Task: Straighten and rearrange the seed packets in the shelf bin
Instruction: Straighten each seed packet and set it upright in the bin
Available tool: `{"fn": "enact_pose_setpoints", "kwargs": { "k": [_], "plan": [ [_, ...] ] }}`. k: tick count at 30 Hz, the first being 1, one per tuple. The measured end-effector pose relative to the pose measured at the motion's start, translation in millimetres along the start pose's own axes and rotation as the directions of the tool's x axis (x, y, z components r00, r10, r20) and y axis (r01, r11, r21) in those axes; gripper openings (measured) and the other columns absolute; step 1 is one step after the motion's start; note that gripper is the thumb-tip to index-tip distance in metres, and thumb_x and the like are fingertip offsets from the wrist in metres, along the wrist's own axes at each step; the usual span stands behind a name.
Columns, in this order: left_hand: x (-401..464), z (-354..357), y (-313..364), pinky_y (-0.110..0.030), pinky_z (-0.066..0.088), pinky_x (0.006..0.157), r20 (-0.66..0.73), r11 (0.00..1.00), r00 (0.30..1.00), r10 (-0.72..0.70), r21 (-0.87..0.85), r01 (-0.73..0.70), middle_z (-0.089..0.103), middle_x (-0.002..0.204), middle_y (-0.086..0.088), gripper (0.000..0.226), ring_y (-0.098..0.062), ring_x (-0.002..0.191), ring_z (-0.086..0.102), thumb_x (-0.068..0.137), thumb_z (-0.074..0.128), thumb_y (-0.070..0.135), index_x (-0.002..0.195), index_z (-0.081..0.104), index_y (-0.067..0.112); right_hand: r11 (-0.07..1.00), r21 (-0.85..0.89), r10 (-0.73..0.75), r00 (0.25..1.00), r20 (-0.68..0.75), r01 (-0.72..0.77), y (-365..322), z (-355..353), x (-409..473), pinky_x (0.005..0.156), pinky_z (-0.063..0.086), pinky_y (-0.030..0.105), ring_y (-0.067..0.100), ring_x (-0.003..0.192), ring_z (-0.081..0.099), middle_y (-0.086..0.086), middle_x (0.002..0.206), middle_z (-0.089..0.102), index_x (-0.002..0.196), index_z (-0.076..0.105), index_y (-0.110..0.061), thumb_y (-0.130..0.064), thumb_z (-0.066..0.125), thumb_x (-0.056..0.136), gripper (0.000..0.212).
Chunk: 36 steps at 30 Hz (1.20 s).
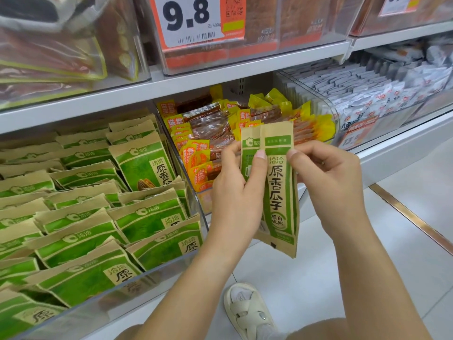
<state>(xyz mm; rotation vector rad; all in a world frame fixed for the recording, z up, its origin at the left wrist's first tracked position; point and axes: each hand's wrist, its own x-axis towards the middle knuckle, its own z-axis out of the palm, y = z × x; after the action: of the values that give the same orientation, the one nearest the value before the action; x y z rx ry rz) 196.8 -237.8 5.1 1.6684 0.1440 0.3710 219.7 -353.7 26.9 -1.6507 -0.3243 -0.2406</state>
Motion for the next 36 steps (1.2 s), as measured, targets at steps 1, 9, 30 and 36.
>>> {"fn": "enact_pose_setpoints", "kwargs": {
  "k": [1,9,30,36],
  "plan": [
    [0,0,0,-0.043,0.054,0.090,0.004,1.000,1.000,0.000,0.005,0.000,0.068,0.108,0.015,0.022,-0.002,0.101,0.065,0.100,0.051,0.037,0.121,0.047,0.032,1.000,-0.007,0.003,1.000,0.001,-0.003,0,0,0,0.058,0.051,0.017,0.004,0.064,0.066,-0.008,0.067,0.070,0.074,0.070,-0.013,-0.001,0.058,0.091,0.024],
    [6,-3,4,-0.019,0.055,0.072,0.070,0.940,0.963,-0.259,-0.210,0.268,0.072,0.100,0.011,0.035,-0.003,0.091,0.069,0.100,0.049,0.037,0.130,0.053,0.021,0.985,0.067,0.149,0.978,0.143,-0.160,-5,-1,1,0.056,0.051,0.017,0.008,0.067,0.067,-0.006,0.072,0.072,0.084,0.072,-0.015,-0.032,0.067,0.083,0.018],
    [6,-3,1,-0.055,0.047,0.102,0.215,0.883,0.948,-0.237,-0.358,0.302,0.071,0.108,-0.008,0.053,-0.027,0.109,0.066,0.069,0.061,0.061,0.108,0.070,0.026,0.981,0.139,0.134,0.991,0.015,-0.135,-9,7,0,0.052,0.048,0.018,0.012,0.054,0.057,-0.001,0.055,0.060,0.066,0.066,-0.007,-0.011,0.065,0.087,0.021],
    [3,-5,1,-0.031,0.051,0.092,0.346,0.928,0.915,-0.210,-0.224,0.298,0.072,0.107,0.011,0.035,-0.010,0.107,0.066,0.091,0.061,0.048,0.122,0.064,0.032,0.985,0.134,0.126,0.986,-0.108,-0.111,-5,9,0,0.049,0.046,0.016,0.004,0.045,0.054,-0.009,0.049,0.058,0.060,0.063,-0.011,-0.004,0.063,0.088,0.029]
  ]
}}
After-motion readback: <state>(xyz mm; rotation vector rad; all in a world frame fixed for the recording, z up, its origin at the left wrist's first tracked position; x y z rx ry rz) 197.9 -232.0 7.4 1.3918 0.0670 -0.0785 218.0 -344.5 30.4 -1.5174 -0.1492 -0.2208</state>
